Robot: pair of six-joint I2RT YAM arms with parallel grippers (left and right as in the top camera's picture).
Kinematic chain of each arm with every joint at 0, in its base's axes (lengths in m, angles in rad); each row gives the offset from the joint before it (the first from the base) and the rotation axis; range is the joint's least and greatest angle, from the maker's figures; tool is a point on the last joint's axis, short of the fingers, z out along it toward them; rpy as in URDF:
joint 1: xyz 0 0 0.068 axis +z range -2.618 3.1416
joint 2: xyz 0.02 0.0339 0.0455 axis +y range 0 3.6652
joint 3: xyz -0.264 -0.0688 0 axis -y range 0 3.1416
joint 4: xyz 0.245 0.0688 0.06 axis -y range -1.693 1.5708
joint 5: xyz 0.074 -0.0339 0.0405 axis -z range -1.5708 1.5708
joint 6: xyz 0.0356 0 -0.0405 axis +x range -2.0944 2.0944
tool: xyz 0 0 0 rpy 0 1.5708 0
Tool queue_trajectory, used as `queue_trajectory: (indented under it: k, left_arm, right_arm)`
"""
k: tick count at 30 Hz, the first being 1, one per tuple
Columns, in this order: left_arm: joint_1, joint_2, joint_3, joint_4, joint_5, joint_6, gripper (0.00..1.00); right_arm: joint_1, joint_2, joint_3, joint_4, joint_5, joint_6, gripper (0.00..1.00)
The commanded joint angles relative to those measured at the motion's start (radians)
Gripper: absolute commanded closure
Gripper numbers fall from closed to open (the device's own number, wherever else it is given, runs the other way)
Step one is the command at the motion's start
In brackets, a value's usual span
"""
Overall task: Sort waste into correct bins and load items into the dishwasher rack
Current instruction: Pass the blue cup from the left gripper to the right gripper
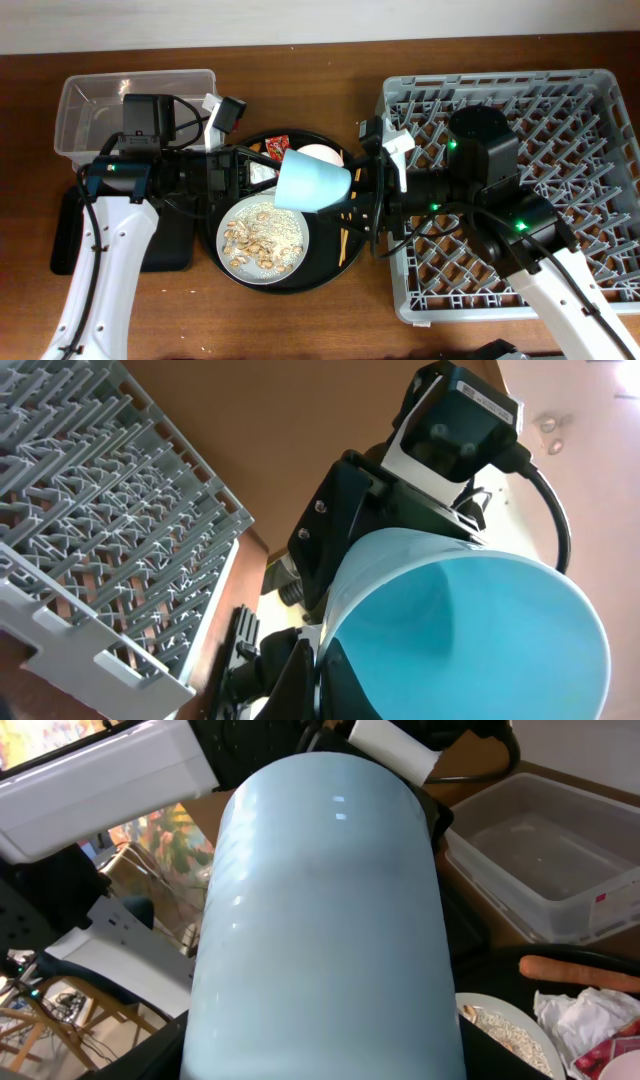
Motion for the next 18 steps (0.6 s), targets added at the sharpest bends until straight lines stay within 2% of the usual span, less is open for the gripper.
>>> queue_trajectory:
  k: [1,2,3,7,11,13,14,15,16,17,18]
  left_arm:
    - [-0.001,0.002,0.006,0.002,-0.001,0.016,0.99]
    - [0.0,0.002,0.006,0.002,-0.003,0.016,0.99]
    - [-0.001,0.002,0.006,0.002,-0.009,0.016,1.0]
    - [-0.001,0.002,0.006,0.002,-0.015,0.016,1.0]
    - [0.0,0.002,0.006,0.002,-0.015,0.016,0.99]
    - [0.0,0.002,0.006,0.002,-0.015,0.016,0.99]
    - [0.0,0.002,0.006,0.003,-0.015,0.016,0.96]
    - [0.0,0.002,0.006,0.006,-0.015,0.016,0.9]
    - [0.0,0.002,0.006,0.006,-0.015,0.016,0.56]
    - [0.0,0.002,0.006,0.006,-0.016,0.016,0.0]
    - [0.001,0.002,0.006,0.01,-0.021,0.016,0.0]
  right_arm:
    - [0.014,-0.01,0.012,0.012,0.095,-0.008,0.35]
    - [0.014,-0.01,0.012,0.019,0.094,-0.008,0.25]
    - [0.014,-0.01,0.012,0.027,0.089,-0.008,0.22]
    - [0.014,-0.009,0.012,0.079,0.06,-0.004,0.2]
    - [0.014,-0.01,0.012,0.076,0.057,0.015,0.43]
    - [0.014,-0.01,0.012,0.07,0.057,0.014,0.48]
    - [0.014,-0.01,0.012,0.07,0.057,0.014,0.5]
    - [0.014,-0.011,0.012,0.07,0.059,0.014,0.51]
    - [0.014,-0.016,0.012,0.069,0.07,0.014,0.52]
    - [0.012,-0.023,0.012,0.063,0.089,0.014,0.52]
    - [0.0,-0.04,0.012,0.042,0.127,0.014,0.52]
